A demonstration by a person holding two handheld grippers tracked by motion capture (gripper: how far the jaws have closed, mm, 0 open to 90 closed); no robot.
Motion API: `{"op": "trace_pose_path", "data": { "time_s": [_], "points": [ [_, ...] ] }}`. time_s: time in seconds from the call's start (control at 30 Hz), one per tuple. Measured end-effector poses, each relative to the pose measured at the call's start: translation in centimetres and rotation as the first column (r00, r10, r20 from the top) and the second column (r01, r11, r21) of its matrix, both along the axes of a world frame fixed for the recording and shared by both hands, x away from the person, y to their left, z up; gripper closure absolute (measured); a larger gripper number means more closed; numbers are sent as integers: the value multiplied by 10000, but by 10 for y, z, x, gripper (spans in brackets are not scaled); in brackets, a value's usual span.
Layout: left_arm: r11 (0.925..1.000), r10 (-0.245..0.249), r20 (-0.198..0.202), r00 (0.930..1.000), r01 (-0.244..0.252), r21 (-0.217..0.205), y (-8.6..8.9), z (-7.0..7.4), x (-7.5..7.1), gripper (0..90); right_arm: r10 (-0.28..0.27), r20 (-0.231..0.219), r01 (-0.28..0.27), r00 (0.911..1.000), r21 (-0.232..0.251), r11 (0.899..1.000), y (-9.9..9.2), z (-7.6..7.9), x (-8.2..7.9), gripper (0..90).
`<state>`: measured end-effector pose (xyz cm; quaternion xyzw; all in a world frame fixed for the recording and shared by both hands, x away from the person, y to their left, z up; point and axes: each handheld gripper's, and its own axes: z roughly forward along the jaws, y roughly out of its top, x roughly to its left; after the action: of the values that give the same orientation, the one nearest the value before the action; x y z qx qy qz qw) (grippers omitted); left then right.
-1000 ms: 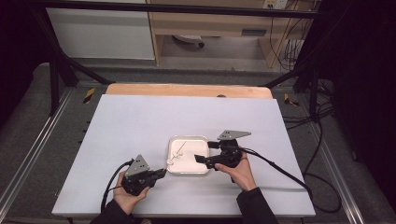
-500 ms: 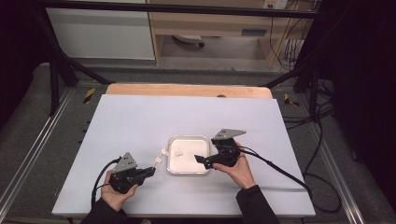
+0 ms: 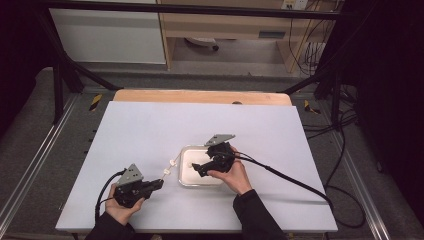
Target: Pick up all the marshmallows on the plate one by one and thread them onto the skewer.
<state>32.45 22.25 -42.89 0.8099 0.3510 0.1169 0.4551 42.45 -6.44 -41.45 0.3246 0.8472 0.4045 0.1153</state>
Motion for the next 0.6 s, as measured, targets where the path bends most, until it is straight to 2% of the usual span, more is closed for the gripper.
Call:
{"op": "trace_pose_path", "data": {
  "time_s": [0.23, 0.3, 0.4, 0.6],
  "points": [
    [10000, 55, 3, 10000, -55, 40, 1, -1, 1, 885, 169, -69, -171, 9998, -377, 9991, 14, -7, 6, 109],
    [10000, 69, -15, 10000, -69, 37, 1, -1, 1, 885, 207, 2, -207, 9998, -451, 9988, 18, -11, 7, 150],
    [10000, 53, -17, 10000, -53, 51, 0, -2, 2, 885, 236, -135, -241, 9996, -384, 9990, 21, -16, 10, 201],
    [10000, 59, -20, 10000, -59, 44, -1, -2, 2, 885, 499, -143, -508, 9987, -686, 9964, 27, -25, 12, 323]
  ]
}}
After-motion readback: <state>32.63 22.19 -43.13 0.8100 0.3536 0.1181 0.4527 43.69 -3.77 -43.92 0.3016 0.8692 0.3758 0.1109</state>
